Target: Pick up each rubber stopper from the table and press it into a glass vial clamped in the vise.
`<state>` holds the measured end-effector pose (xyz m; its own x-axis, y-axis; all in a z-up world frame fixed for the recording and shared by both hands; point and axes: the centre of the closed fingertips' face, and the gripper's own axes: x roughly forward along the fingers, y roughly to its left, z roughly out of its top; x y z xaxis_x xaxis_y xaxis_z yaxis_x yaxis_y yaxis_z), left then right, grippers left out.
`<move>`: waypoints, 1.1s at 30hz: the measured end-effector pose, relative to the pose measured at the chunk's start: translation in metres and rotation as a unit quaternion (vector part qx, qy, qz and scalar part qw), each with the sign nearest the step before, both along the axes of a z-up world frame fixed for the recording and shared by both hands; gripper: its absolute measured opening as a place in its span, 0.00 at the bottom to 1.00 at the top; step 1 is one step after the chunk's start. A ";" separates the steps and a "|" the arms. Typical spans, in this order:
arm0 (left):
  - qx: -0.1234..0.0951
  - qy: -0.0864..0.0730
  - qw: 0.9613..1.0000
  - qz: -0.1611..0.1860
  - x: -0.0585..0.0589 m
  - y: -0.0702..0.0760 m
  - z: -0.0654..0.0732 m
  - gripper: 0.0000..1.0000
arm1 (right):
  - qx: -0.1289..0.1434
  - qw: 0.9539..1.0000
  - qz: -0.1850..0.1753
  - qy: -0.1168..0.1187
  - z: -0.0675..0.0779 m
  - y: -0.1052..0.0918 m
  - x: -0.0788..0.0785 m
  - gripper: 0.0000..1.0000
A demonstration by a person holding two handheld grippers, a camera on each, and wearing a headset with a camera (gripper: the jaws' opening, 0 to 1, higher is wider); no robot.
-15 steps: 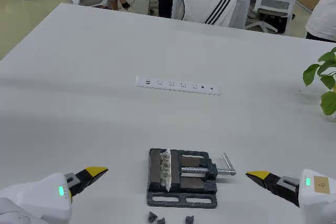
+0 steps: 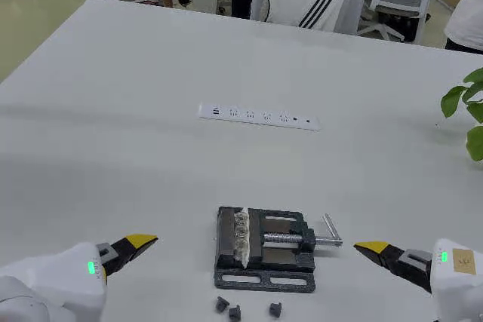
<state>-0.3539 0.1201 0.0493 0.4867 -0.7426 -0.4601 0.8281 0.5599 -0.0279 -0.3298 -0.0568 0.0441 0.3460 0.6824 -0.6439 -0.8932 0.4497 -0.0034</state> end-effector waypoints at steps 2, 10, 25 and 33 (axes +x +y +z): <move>0.000 0.002 1.000 0.000 0.000 0.000 -0.001 0.99 | 0.000 1.000 0.001 0.002 0.000 0.001 -0.001 0.90; 0.000 0.003 1.000 -0.003 0.000 -0.002 -0.001 0.98 | 0.001 1.000 -0.001 0.003 -0.002 0.000 0.000 0.90; 0.002 0.008 1.000 -0.011 -0.003 -0.006 -0.004 0.94 | -0.004 1.000 0.001 0.006 -0.002 -0.005 -0.001 0.89; 0.003 0.013 1.000 -0.008 0.000 -0.007 -0.006 0.89 | -0.004 1.000 0.001 0.007 -0.001 -0.004 -0.001 0.88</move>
